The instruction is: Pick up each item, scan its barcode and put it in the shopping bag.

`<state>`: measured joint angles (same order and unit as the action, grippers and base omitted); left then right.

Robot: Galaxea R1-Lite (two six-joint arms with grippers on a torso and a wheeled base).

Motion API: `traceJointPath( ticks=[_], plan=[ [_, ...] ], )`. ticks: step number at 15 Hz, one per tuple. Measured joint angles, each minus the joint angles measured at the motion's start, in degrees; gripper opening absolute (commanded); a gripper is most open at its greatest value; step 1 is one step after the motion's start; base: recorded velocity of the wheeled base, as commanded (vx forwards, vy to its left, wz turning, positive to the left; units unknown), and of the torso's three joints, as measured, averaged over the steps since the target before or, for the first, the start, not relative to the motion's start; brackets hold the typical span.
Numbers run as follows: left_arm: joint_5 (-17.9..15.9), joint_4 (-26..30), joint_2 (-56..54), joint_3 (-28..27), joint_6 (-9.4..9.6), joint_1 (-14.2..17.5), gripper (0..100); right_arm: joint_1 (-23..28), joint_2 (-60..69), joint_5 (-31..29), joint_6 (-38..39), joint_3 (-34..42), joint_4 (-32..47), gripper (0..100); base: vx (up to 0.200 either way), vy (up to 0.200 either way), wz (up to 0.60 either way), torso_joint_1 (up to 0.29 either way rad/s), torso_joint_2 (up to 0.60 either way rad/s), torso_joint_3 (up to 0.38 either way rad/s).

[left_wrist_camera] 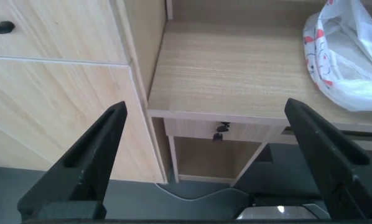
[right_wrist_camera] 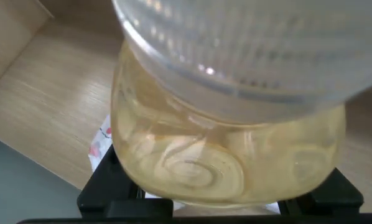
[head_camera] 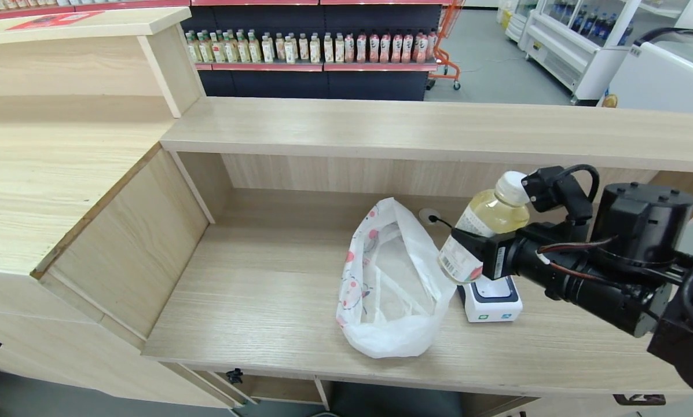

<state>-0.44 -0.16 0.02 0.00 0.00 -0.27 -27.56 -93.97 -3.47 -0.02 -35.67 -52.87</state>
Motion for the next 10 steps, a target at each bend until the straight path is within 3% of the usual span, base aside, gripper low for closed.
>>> traceJointPath(
  ticks=[3, 10],
  plan=[
    [0.0, 0.0, 0.0, 0.0, 0.0, 0.05, 100, 0.55, -5.68, 1.29, 0.0, 0.26, -8.98, 0, 0.0, 0.0, 0.0, 0.0, 0.0, 0.0],
    [-0.02, 0.0, 0.0, 0.0, 0.0, 0.0, 100, 0.2, -17.44, 4.02, -1.87, 8.94, -29.98, 0, 0.0, 0.0, 0.0, 0.0, 0.0, 0.0]
  ],
)
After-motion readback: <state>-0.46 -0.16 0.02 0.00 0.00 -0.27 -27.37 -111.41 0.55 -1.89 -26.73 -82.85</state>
